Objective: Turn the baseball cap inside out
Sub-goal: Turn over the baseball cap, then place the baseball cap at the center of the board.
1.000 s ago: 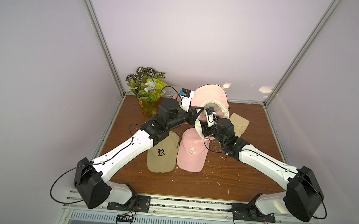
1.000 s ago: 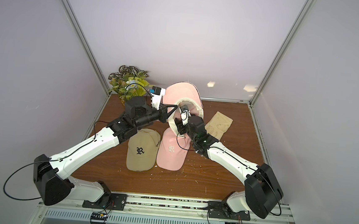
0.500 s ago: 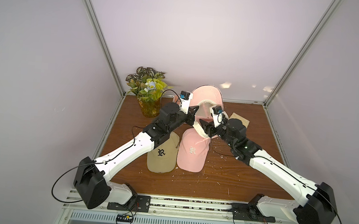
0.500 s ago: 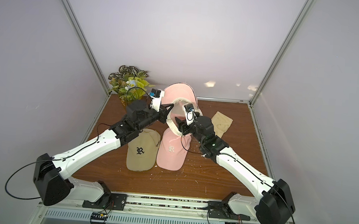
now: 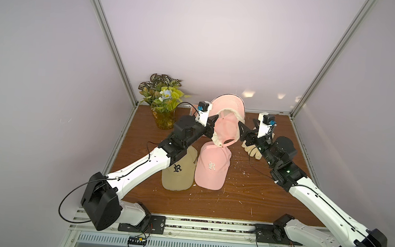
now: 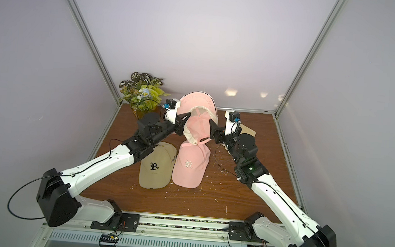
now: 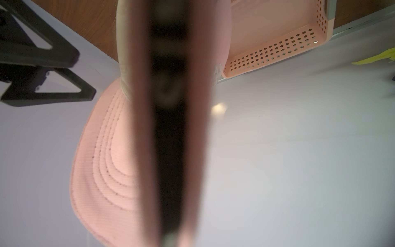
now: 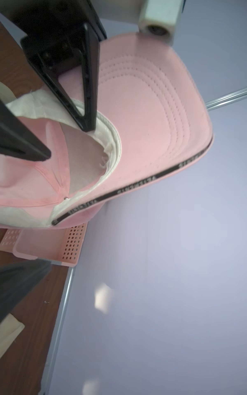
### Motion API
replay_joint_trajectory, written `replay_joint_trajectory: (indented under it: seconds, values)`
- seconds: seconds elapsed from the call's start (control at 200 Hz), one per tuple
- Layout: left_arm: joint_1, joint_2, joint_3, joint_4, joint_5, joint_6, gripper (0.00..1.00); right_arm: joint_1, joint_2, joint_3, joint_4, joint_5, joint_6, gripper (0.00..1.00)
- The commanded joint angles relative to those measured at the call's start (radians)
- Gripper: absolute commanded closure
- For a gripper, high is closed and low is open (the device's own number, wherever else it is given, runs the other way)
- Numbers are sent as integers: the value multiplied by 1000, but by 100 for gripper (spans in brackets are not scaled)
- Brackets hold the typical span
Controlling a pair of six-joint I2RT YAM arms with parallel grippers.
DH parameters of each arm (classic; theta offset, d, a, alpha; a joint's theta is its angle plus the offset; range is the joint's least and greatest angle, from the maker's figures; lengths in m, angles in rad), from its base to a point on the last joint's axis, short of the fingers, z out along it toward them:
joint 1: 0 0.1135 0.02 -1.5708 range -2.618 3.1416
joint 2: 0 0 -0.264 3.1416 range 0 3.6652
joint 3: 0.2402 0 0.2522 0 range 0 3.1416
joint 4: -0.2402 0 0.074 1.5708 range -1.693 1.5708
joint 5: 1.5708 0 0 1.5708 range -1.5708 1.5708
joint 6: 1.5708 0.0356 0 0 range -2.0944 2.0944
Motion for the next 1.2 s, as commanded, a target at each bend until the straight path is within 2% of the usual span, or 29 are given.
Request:
replay_joint_trajectory:
  seconds: [0.0, 0.1, 0.165, 0.275, 0.35, 0.43, 0.52, 0.766, 1.196]
  values:
    - [13, -8, -27, 136, 11, 0, 97, -95, -38, 13, 47, -180, 230, 24]
    - [36, -24, -90, 262, 14, 1, 100, -203, -14, 60, -9, -420, 391, 28]
    - [53, -33, -134, 360, 28, 12, 100, -242, 4, 98, -45, -513, 462, 29]
    - [68, -32, -193, 507, 64, 70, 100, -271, 15, 135, -75, -581, 591, 28]
    - [68, -28, -238, 615, 69, 114, 100, -292, 33, 150, -109, -601, 757, 33]
    - [69, -16, -242, 645, 94, 161, 100, -296, 65, 126, -16, -693, 916, 38]
    - [68, -2, -236, 663, 120, 193, 100, -297, 80, 95, 61, -725, 1034, 41]
    - [66, 30, -246, 733, 173, 293, 100, -294, 63, 35, 178, -722, 1179, 40]
    - [61, 86, -240, 785, 160, 365, 100, -271, 68, 6, 275, -726, 1270, 45]
